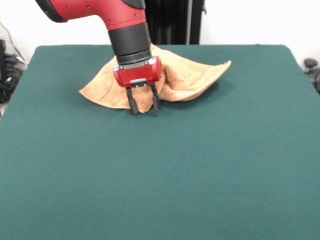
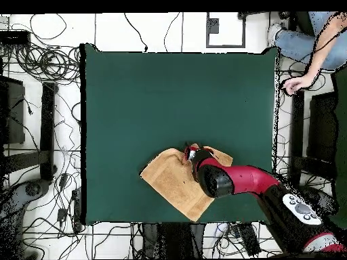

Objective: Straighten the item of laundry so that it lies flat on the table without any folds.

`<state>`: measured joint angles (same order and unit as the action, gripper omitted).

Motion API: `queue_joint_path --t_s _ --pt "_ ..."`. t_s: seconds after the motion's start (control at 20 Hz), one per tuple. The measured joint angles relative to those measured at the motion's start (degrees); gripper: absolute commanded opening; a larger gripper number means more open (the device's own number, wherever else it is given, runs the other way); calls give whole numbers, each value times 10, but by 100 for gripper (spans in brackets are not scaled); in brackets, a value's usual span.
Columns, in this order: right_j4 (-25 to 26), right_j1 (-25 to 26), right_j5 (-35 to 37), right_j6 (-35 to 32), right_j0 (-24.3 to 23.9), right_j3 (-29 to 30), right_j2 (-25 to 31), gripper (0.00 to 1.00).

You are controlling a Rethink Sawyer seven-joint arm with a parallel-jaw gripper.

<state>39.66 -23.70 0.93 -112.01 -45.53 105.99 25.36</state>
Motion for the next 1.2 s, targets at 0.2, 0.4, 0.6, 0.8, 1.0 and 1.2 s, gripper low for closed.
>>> queue_joint_path --t_s 0.2,0.4,0.6,0.8,1.0,1.2 --pt "15 -6 -6 0 0 0 -2 100" --pt "28 -10 -6 0 -5 1 -3 100" --pt "21 -8 0 0 -15 4 -3 100" --pt "-25 0 25 0 -38 7 11 100" --pt "-67 7 49 0 -51 5 21 100" --pt "-94 12 75 0 -60 0 30 100"
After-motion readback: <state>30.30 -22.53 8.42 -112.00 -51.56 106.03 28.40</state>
